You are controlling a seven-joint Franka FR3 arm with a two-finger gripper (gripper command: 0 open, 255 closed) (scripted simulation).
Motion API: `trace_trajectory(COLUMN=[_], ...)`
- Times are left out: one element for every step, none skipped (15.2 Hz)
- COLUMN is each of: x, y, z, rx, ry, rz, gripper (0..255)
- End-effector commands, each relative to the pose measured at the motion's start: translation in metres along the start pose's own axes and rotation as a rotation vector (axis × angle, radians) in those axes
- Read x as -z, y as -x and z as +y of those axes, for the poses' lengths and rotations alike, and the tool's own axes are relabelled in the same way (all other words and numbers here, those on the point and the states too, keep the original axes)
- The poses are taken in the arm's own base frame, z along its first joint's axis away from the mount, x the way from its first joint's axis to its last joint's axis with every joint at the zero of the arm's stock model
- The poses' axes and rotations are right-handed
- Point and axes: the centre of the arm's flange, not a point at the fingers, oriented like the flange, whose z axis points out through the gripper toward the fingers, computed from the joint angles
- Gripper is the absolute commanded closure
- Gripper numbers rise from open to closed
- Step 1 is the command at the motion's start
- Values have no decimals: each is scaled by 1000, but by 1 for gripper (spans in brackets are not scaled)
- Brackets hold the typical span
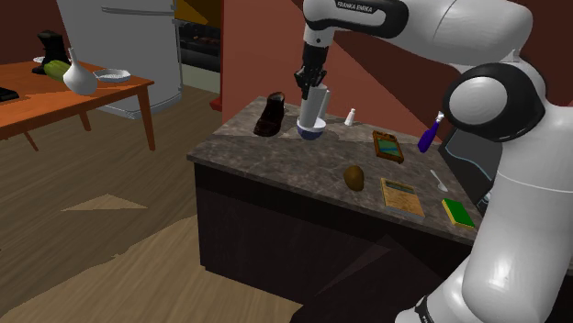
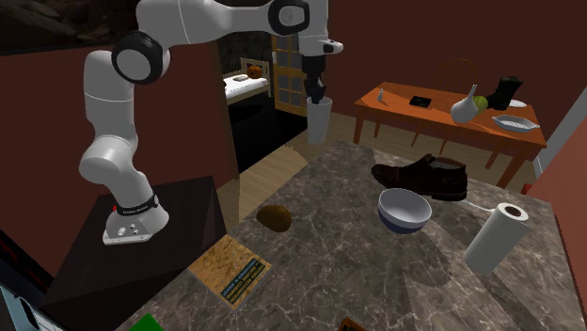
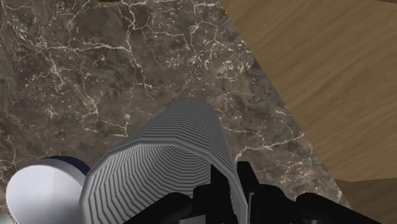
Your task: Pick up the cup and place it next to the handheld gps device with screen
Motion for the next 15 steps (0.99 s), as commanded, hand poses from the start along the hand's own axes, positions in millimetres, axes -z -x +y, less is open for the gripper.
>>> trace_trajectory(x=[10,9,8,8,7,6,6,5,4,4,3,2,2,1,0], y=[0,6,12,18,24,30,36,42,48,54,60,66,72,78,84], z=[0,12,24,36,47,59,71,83,94,106,118,129,141,153,165], rx=[0,0,0,0,0,0,0,0,0,0,0,0,0,0,0], ry=[0,0,0,0,0,0,0,0,0,0,0,0,0,0,0], rz=[0,0,0,0,0,0,0,0,0,0,0,0,0,0,0], gripper=[255,255,255,255,255,255,255,255,255,255,255,255,255,255,255])
